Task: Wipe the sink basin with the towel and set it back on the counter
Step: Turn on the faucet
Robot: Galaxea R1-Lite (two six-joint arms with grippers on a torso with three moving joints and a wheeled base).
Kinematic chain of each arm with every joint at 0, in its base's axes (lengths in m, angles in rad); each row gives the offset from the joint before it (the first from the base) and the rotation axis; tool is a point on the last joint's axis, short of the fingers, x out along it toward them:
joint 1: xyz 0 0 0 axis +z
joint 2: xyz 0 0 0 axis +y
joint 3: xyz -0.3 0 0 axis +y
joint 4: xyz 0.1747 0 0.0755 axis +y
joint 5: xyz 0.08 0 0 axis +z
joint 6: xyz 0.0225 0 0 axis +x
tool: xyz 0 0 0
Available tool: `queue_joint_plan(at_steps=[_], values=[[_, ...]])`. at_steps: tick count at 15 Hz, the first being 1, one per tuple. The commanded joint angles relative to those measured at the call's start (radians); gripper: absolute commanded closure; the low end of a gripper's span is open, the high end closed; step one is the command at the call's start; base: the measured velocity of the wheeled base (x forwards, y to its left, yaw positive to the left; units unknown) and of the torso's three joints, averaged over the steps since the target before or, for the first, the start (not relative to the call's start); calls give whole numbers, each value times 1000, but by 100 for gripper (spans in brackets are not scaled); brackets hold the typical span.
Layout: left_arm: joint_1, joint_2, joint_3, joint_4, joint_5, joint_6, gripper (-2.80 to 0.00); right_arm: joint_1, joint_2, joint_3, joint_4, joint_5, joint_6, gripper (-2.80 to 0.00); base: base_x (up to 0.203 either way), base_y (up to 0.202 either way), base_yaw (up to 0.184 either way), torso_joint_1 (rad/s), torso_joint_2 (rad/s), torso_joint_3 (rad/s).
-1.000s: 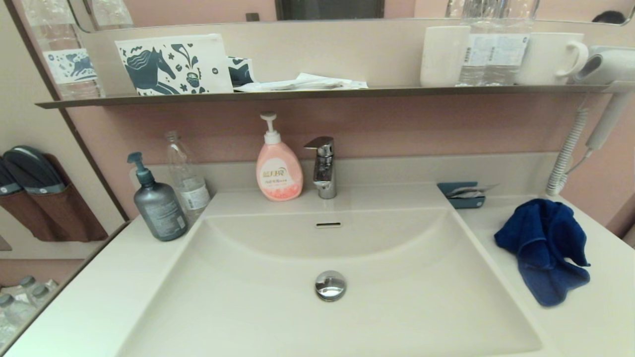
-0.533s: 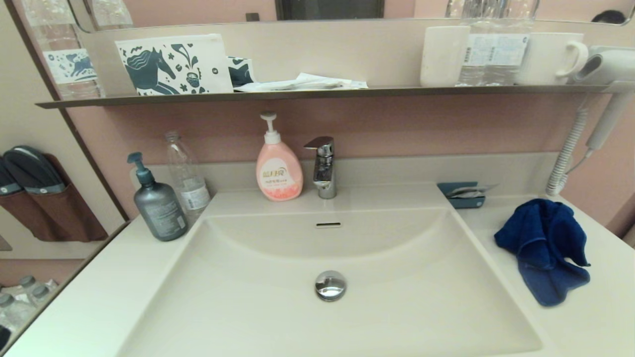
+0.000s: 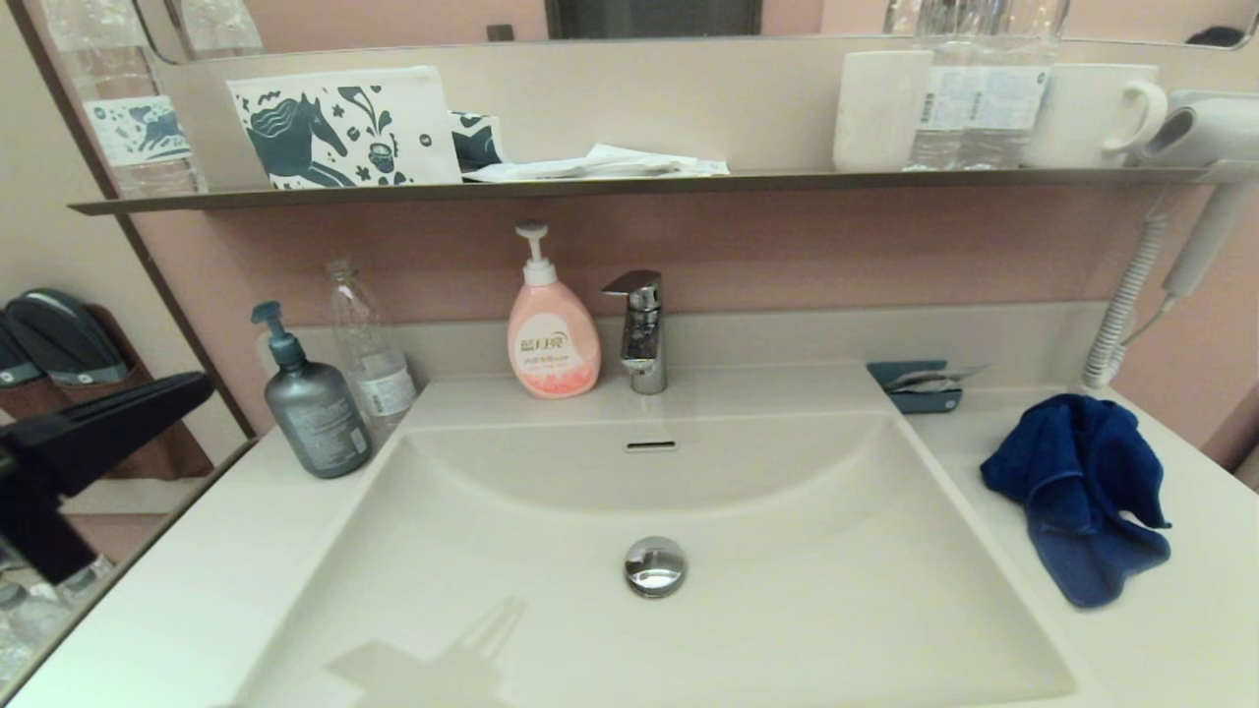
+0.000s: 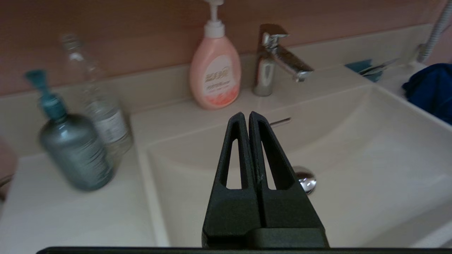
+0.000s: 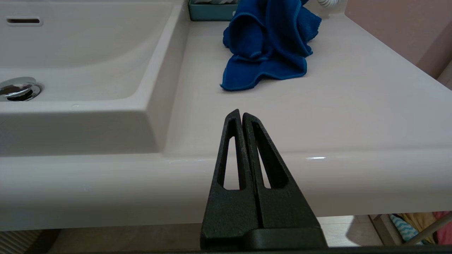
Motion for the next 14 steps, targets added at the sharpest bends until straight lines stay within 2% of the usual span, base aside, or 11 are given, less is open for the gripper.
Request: queue_joint_plan(at_steps=[1, 3, 4, 6, 7, 9, 10, 12, 14], values=[[-173, 173, -61, -30, 71, -35, 0, 0, 0, 0, 0, 1, -1, 0, 0, 0, 0, 0, 0, 0], [-337, 253, -114, -42, 180, -93, 0, 1, 0, 0, 0, 1, -1, 0, 0, 0, 0, 0, 0, 0], [-387, 312, -142, -60, 226, -113, 0, 0, 0, 0, 0, 1, -1, 0, 0, 0, 0, 0, 0, 0], [-421, 423, -180, -149, 260, -125, 0, 0, 0, 0, 0, 1, -1, 0, 0, 0, 0, 0, 0, 0], [-428, 477, -201, -194, 267, -126, 0, 23, 0, 0, 0, 1, -1, 0, 0, 0, 0, 0, 0, 0], [-438, 585, -264, -239, 273, -125, 0, 128, 0, 0, 0, 1, -1, 0, 0, 0, 0, 0, 0, 0], [-446, 632, -301, -249, 275, -120, 0, 131, 0, 0, 0, 1, -1, 0, 0, 0, 0, 0, 0, 0], [-454, 704, -347, -260, 278, -62, 0, 30, 0, 0, 0, 1, -1, 0, 0, 0, 0, 0, 0, 0], [-454, 758, -393, -267, 288, -43, 0, 0, 0, 0, 0, 1, -1, 0, 0, 0, 0, 0, 0, 0]])
